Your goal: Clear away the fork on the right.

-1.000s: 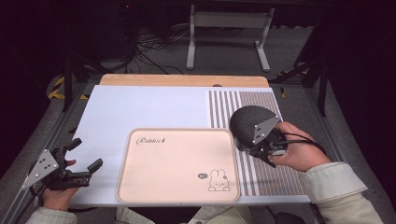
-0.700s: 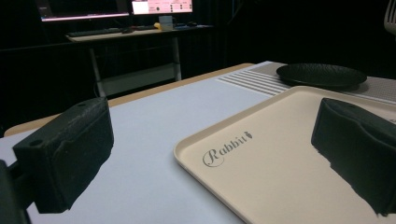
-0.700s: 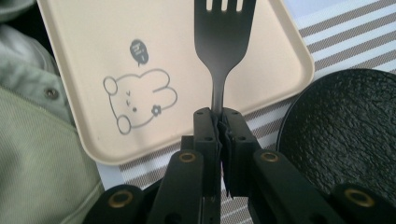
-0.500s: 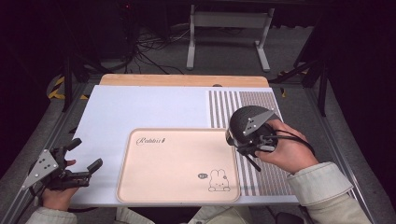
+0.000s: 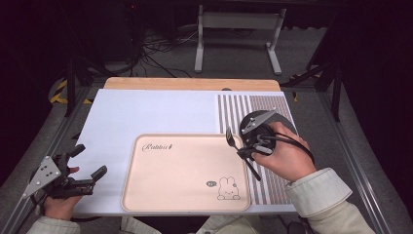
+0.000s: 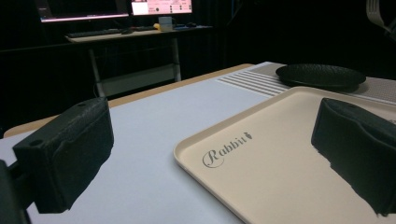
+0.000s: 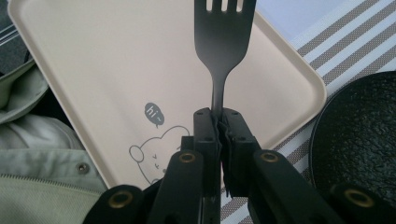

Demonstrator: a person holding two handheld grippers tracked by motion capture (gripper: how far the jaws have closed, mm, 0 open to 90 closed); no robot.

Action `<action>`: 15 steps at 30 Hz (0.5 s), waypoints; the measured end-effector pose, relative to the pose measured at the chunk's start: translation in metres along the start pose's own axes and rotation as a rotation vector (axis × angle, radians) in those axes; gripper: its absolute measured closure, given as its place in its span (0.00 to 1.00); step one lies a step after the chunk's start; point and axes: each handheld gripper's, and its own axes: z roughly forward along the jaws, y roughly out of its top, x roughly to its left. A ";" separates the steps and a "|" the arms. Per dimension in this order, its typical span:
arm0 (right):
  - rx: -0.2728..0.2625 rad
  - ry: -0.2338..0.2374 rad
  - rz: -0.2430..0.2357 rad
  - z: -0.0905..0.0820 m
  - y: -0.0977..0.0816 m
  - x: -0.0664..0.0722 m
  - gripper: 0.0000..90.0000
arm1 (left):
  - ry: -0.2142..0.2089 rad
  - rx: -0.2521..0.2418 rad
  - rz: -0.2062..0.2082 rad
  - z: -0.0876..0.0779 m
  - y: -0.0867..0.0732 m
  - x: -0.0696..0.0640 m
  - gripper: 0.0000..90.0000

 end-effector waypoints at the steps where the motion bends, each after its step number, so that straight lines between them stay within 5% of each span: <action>1: 0.002 -0.006 0.012 0.001 0.002 0.000 0.96 | 0.000 0.000 0.000 0.000 0.000 0.000 0.00; 15: 0.049 -0.054 0.153 0.019 0.020 0.010 0.96 | -0.002 -0.002 0.001 0.000 0.000 0.000 0.00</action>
